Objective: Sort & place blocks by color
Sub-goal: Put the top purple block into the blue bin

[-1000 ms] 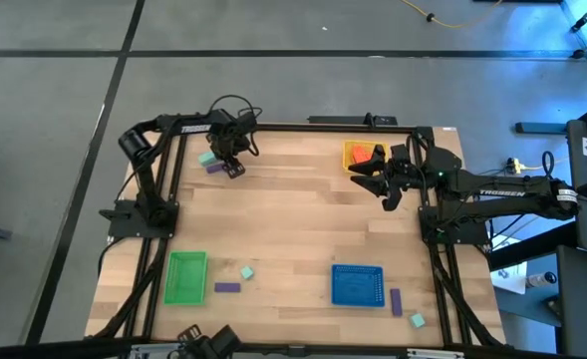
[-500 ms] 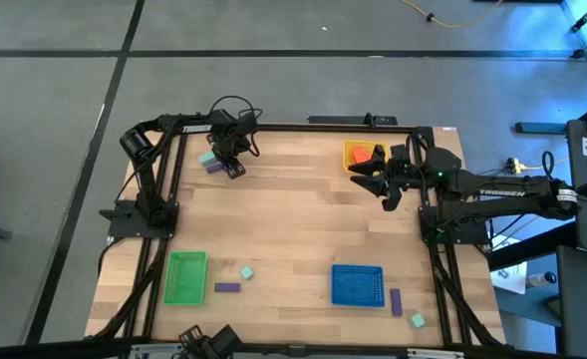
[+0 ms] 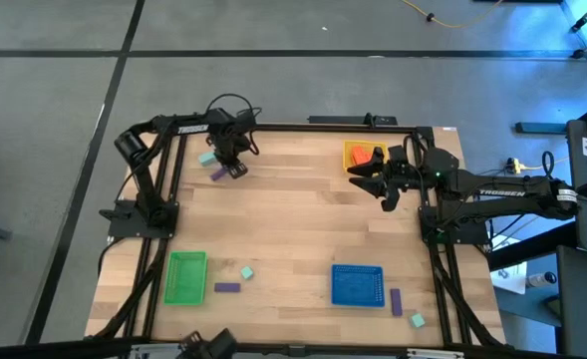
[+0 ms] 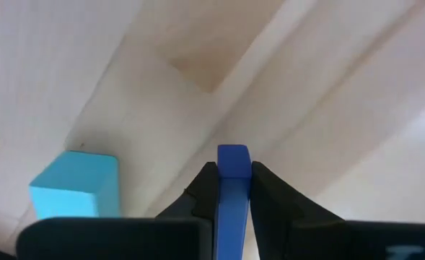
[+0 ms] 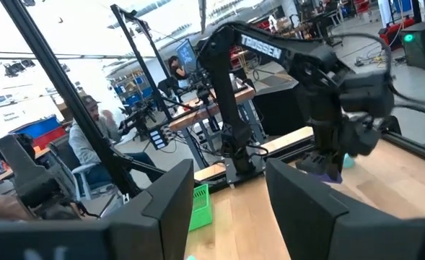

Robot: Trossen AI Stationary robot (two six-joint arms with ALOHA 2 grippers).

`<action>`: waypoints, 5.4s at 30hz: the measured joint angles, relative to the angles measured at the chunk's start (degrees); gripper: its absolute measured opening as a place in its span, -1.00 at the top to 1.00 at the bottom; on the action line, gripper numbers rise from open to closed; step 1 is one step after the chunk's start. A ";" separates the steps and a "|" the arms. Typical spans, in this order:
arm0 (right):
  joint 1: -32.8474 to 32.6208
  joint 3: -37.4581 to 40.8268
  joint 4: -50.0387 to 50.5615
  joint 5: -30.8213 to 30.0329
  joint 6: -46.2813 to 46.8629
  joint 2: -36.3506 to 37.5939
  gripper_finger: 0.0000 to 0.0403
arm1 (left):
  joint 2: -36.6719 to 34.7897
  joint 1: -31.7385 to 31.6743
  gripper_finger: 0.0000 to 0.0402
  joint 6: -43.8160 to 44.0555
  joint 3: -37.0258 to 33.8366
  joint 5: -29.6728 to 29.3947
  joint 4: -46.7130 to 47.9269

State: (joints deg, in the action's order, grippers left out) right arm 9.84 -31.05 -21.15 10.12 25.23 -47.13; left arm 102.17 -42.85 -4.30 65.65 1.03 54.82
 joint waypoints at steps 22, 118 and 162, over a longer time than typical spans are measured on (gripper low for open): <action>-0.01 0.00 -1.88 2.67 4.88 0.02 0.12 | -28.06 28.01 0.79 18.97 0.02 4.59 -51.38; -8.30 -21.04 37.59 -6.49 -12.23 -8.45 0.69 | -42.05 36.87 0.13 20.53 -14.50 4.58 -64.07; -30.02 -20.57 49.34 4.92 12.41 -25.38 0.69 | -52.70 38.75 0.13 24.70 -30.56 -1.58 -76.31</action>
State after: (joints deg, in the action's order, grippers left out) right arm -20.19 -51.62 28.20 15.04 37.65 -72.51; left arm 49.47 -4.10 20.40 35.09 -0.56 -21.50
